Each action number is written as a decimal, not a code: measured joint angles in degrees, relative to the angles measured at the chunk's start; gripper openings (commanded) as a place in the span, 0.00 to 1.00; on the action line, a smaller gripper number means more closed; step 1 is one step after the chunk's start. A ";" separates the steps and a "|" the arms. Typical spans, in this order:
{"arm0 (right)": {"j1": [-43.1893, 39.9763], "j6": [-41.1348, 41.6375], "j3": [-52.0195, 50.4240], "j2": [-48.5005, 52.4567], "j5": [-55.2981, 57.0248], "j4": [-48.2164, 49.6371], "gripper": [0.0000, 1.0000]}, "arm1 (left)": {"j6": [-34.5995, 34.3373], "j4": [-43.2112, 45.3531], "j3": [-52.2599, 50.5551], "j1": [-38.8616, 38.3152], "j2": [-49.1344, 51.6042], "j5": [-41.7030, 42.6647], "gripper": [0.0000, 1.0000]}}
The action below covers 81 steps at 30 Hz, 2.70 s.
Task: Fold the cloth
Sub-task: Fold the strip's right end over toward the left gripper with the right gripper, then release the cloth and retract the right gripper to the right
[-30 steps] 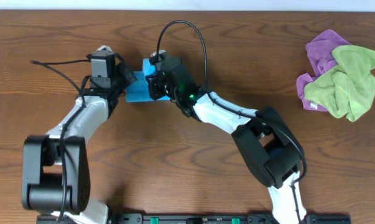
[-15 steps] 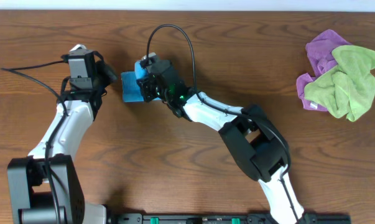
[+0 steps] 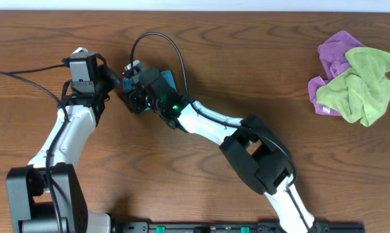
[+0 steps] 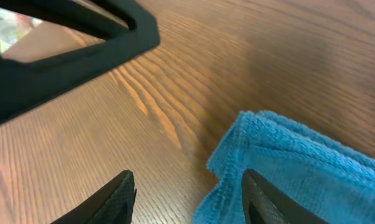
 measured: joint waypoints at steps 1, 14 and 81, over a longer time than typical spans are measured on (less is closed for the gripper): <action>-0.20 -0.02 0.02 0.00 0.02 -0.39 0.57 | -0.15 0.00 0.00 0.09 0.00 0.02 0.29; -6.16 -0.85 0.15 -7.63 2.75 -13.81 0.99 | 0.11 -0.33 0.00 0.98 -1.90 1.40 0.95; -32.76 -3.61 -57.57 -90.36 4.79 -53.16 0.99 | -6.56 -12.31 -0.39 -0.50 9.55 21.18 0.95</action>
